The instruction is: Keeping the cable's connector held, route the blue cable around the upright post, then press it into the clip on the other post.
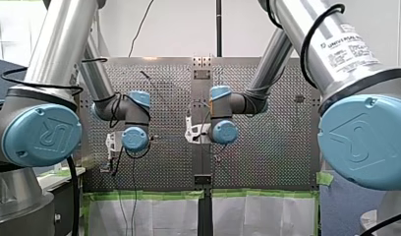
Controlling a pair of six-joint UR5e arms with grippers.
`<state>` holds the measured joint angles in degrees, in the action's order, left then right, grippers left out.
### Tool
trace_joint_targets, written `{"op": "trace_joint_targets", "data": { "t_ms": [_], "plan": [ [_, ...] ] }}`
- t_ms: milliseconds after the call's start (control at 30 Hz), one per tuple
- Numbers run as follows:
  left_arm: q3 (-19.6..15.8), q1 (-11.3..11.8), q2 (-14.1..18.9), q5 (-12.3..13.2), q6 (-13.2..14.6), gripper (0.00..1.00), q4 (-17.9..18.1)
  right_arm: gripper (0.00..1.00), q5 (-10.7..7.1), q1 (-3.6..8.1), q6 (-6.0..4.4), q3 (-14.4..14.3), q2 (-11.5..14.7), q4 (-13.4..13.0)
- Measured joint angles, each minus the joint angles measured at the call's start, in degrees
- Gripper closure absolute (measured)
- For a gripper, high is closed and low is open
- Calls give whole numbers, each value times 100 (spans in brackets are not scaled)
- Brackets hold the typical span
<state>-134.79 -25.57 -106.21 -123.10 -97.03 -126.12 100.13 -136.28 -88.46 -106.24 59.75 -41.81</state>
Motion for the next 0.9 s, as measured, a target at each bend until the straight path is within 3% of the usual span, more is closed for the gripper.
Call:
{"op": "trace_joint_targets", "data": {
  "t_ms": [500, 900],
  "plan": [
    [637, 268, 670, -155, -56, 100, -668, 100, -167, 41, -48, 355, 708, 432],
    [914, 463, 1283, -225, -84, 100, -1281, 100, -343, 84, -65, 894, 1237, 857]
  ]
}}
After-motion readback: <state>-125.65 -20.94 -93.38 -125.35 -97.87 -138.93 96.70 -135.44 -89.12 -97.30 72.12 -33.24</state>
